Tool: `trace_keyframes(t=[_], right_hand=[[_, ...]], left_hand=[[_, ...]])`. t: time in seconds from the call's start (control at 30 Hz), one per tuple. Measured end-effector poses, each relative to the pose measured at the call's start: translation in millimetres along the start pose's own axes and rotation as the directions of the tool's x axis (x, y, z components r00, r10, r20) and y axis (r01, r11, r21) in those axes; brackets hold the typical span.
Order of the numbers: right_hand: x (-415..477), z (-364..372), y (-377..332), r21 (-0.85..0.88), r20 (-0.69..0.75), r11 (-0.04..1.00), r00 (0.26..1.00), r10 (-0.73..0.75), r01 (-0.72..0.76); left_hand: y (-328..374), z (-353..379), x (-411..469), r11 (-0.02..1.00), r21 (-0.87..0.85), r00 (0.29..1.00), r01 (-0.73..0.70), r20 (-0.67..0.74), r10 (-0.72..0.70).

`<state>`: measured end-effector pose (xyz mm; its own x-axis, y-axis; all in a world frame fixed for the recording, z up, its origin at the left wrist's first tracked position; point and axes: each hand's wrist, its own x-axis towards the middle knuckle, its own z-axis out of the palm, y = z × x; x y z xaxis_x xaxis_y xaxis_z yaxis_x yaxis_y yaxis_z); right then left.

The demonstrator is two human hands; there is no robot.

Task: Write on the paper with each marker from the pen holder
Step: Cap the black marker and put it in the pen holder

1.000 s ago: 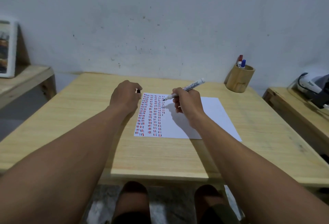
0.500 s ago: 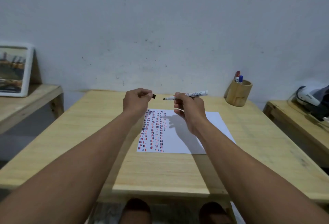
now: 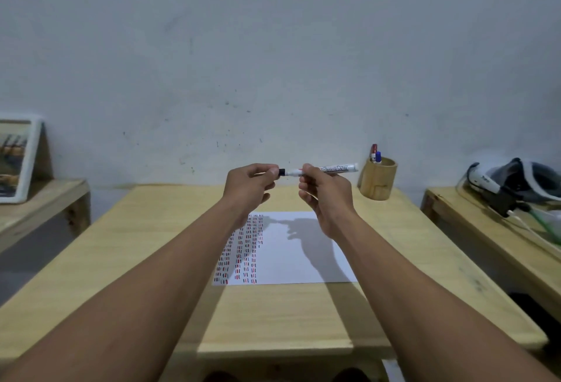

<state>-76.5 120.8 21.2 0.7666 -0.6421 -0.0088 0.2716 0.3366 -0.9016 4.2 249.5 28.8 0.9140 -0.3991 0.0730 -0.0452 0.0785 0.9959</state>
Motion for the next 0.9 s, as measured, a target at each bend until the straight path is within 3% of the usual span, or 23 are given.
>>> trace_keyframes(t=[0.33,0.4,0.5,0.57,0.63,0.73,0.9], right_hand=[[-5.7,-14.0,-19.5,0.023,-0.008,1.000,1.000,0.007,-0.007],[-4.2,-15.4,-23.2,0.032,-0.050,0.999,0.998,0.031,-0.029],[-2.6,-10.8,-27.4,0.180,-0.154,0.982,0.984,0.093,-0.064],[-0.2,-8.8,-26.8,0.168,-0.224,0.986,0.973,0.049,-0.011],[4.4,-13.6,-27.1,0.081,-0.254,0.993,0.965,-0.060,0.083],[1.0,-21.1,-37.5,-0.207,-0.187,0.972,0.970,-0.153,0.113],[6.9,-44.1,-56.6,-0.571,-0.054,0.808,0.976,-0.211,0.144]], left_hand=[[15.3,33.4,-7.2,0.996,0.042,0.995,-0.084,0.059,0.082],[15.4,38.7,-8.5,0.987,0.080,0.989,-0.140,0.054,0.136],[14.5,49.5,-9.9,0.949,0.196,0.969,-0.246,0.033,0.244],[17.3,57.4,-10.9,0.912,0.274,0.950,-0.304,0.015,0.312],[21.9,64.6,-13.7,0.869,0.353,0.930,-0.348,0.013,0.367],[30.0,75.0,-14.5,0.829,0.389,0.902,-0.401,0.013,0.431],[49.9,101.7,-2.3,0.772,0.438,0.868,-0.460,0.041,0.494]])
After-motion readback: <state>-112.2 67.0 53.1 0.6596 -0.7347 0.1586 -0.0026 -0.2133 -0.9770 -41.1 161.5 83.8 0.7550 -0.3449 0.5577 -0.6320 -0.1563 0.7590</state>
